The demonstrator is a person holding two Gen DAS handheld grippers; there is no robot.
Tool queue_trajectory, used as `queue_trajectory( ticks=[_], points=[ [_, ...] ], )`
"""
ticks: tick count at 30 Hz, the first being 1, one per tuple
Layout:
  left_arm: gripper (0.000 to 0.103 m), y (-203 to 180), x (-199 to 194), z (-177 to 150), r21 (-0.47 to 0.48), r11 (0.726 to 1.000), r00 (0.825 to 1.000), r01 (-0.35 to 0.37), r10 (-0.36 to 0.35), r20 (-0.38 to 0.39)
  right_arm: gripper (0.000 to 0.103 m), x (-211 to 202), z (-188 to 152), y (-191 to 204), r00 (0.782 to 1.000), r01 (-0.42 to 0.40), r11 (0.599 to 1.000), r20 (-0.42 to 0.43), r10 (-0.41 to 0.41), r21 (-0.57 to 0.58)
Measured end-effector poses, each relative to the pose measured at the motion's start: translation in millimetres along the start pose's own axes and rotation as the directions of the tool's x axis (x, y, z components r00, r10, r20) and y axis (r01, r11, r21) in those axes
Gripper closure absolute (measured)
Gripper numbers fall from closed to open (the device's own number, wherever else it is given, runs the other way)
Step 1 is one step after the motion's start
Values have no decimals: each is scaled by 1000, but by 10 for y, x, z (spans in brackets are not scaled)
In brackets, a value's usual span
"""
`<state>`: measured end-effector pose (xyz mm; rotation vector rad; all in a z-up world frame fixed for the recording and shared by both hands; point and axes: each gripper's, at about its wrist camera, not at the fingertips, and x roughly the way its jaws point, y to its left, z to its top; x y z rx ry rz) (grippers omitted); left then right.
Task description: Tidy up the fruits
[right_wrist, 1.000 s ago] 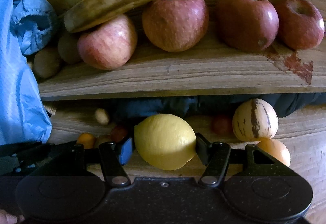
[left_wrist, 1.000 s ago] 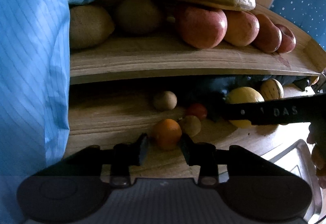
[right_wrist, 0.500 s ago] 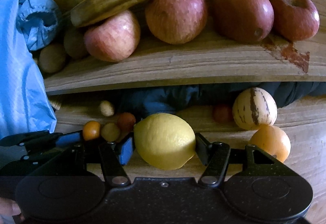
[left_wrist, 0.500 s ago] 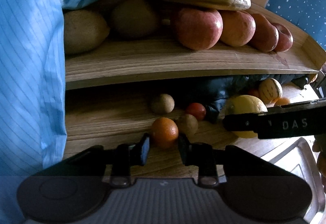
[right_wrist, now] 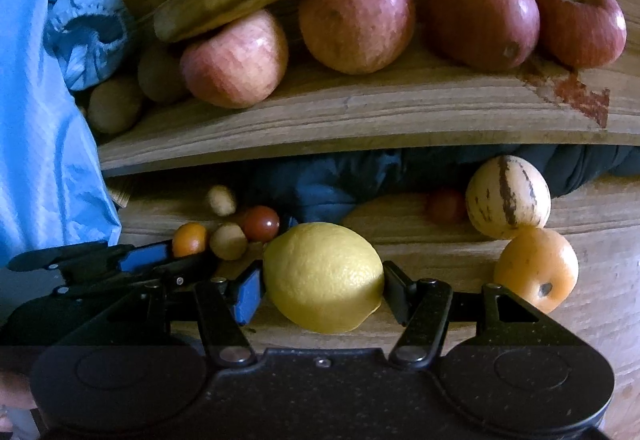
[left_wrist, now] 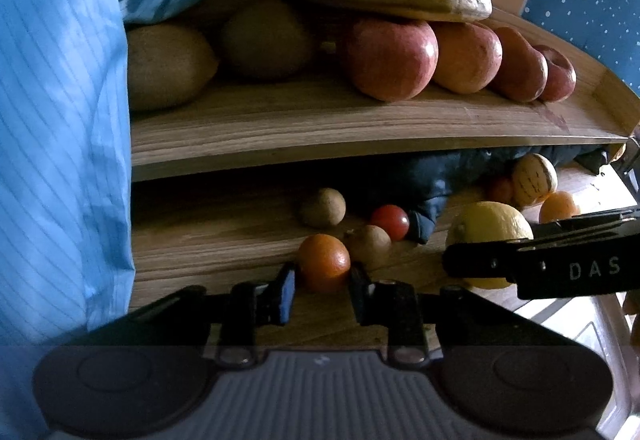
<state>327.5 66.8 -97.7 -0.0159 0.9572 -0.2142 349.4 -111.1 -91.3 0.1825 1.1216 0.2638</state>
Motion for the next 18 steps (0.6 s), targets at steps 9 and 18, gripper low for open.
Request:
queue_trajectory(
  ticks=[9, 18],
  points=[
    [73, -52, -116, -47, 3, 1000, 1000, 14, -14, 17, 40, -20, -45, -63, 1000, -11, 1000, 3, 11, 19],
    [73, -164, -283, -105, 21, 999, 999, 38, -38, 35, 40, -155, -71, -119, 999, -35, 999, 43, 33, 34]
  ],
)
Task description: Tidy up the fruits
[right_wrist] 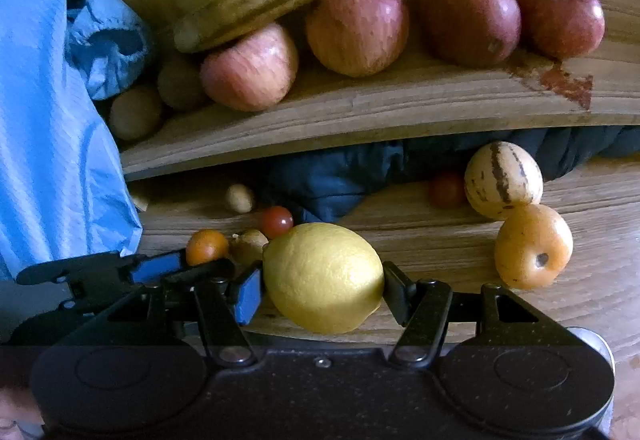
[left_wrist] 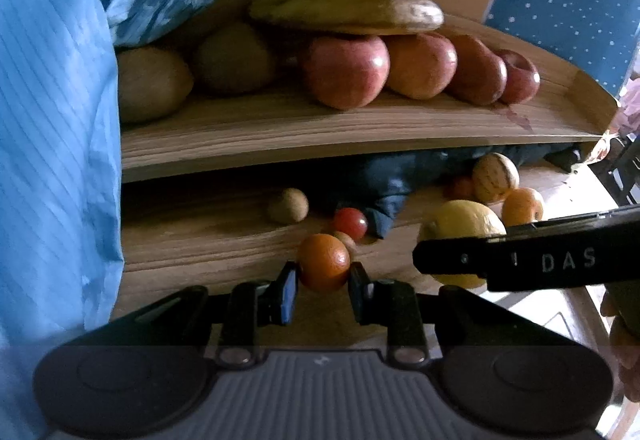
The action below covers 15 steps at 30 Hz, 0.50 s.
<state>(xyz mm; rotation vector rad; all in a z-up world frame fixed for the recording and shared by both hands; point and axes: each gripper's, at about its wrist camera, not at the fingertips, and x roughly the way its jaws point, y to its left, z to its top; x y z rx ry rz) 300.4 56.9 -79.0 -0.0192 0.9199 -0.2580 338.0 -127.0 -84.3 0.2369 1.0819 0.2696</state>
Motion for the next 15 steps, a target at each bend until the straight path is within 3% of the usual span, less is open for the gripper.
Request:
queue_trajectory(
  ticks=[15],
  points=[
    [73, -280, -244, -231, 52, 997, 998, 54, -53, -14, 40, -515, -350, -52, 998, 23, 999, 59, -25, 33]
  ],
)
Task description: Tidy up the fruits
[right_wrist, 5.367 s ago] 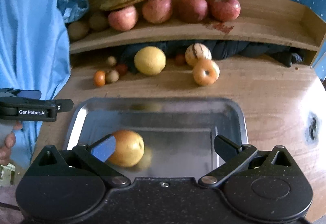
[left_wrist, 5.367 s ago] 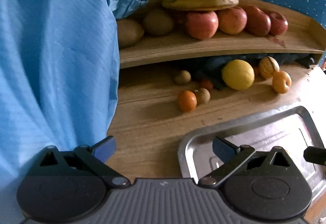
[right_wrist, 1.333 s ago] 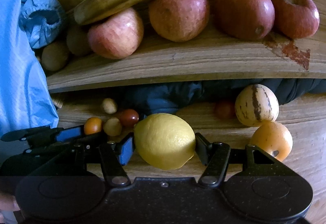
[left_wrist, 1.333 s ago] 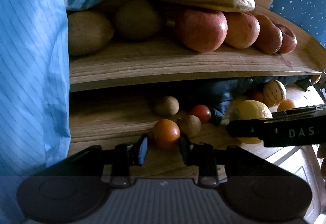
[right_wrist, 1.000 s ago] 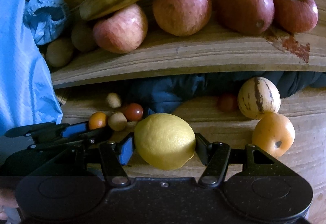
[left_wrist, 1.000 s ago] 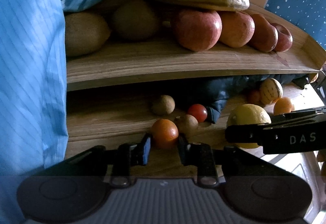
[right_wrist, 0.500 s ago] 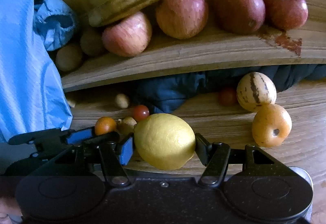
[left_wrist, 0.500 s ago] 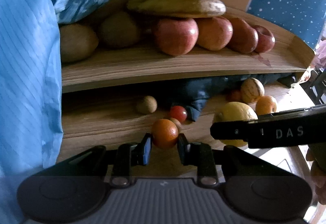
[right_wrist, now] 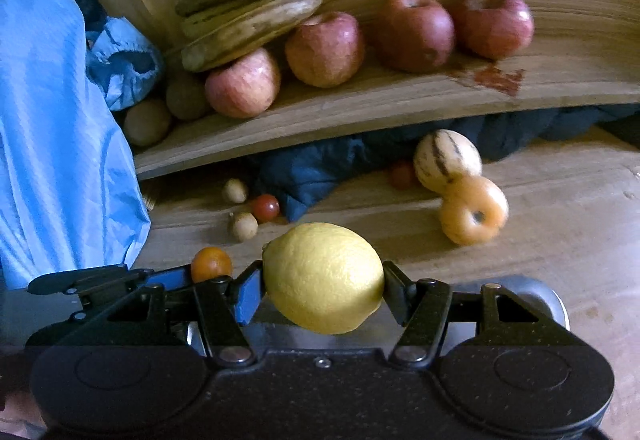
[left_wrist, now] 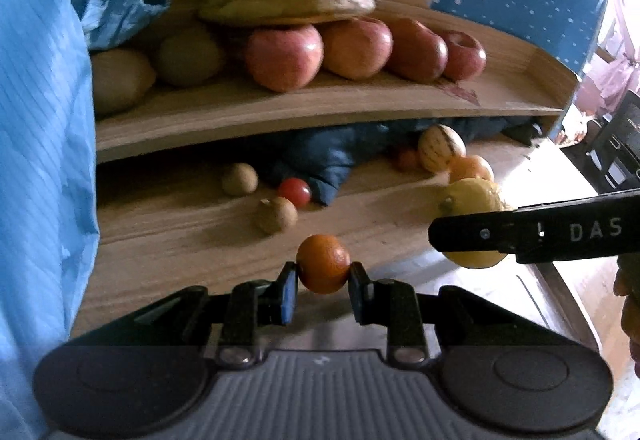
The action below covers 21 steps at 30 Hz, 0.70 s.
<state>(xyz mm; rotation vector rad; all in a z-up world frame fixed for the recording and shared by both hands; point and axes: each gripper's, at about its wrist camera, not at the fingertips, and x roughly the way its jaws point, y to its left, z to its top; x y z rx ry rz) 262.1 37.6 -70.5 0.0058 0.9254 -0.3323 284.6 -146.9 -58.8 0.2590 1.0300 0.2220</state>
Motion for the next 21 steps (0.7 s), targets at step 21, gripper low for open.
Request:
queue_trajectory(
  ticks=[21],
  points=[
    [73, -200, -223, -298, 12, 1000, 1000, -7, 7, -25, 40, -498, -643, -219, 1000, 23, 1000, -4, -23, 7]
  ],
)
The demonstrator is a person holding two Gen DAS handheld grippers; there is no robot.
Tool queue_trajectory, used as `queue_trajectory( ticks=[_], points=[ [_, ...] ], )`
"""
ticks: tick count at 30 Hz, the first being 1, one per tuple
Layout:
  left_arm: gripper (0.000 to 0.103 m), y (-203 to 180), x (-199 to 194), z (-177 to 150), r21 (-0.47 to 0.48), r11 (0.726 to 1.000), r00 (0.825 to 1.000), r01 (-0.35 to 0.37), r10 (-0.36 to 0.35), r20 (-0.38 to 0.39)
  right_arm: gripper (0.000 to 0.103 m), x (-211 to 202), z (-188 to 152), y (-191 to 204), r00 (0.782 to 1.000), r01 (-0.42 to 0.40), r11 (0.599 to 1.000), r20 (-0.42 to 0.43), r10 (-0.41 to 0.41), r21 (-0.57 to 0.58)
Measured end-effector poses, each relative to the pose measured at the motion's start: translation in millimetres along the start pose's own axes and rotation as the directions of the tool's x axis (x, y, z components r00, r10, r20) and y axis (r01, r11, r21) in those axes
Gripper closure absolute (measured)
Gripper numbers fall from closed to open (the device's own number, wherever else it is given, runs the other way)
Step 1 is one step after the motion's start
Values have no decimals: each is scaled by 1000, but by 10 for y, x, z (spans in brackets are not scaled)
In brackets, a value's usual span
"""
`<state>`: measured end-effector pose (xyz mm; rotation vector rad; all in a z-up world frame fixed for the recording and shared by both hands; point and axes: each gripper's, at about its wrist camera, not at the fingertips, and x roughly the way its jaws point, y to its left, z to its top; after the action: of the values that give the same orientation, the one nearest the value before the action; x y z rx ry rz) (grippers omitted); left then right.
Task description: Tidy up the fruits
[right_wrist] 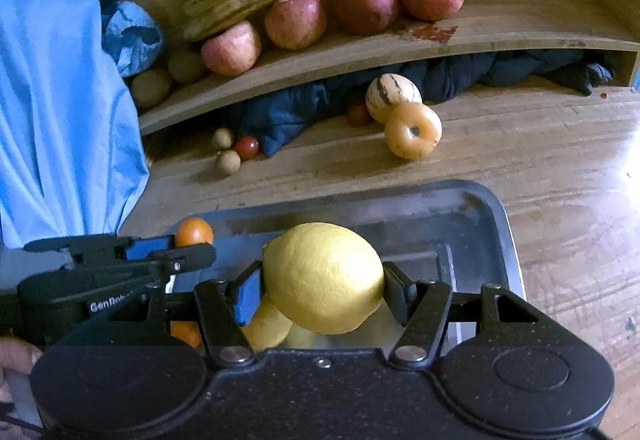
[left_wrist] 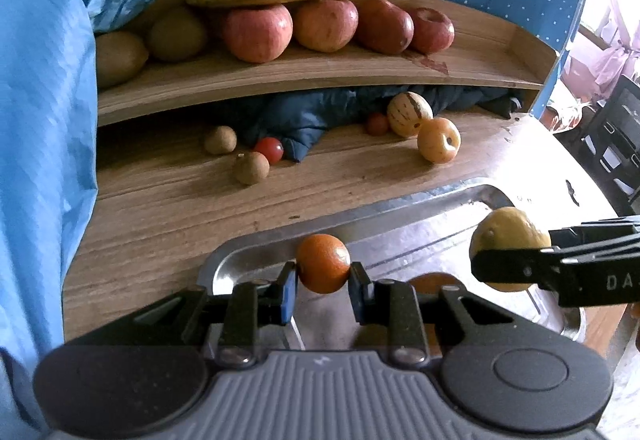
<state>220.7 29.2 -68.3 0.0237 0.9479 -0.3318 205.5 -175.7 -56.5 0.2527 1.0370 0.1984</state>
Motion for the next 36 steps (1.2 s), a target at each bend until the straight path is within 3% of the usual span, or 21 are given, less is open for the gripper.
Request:
queue_trajectory(
  ticks=[19, 36],
  points=[
    [73, -92, -397, -352, -47, 997, 998, -58, 58, 15, 40, -163, -414, 171, 989, -108, 988, -115, 95, -112],
    [73, -166, -594, -730, -56, 994, 993, -94, 90, -71, 40, -72, -645, 422, 976, -171, 959, -175, 133, -225]
  ],
)
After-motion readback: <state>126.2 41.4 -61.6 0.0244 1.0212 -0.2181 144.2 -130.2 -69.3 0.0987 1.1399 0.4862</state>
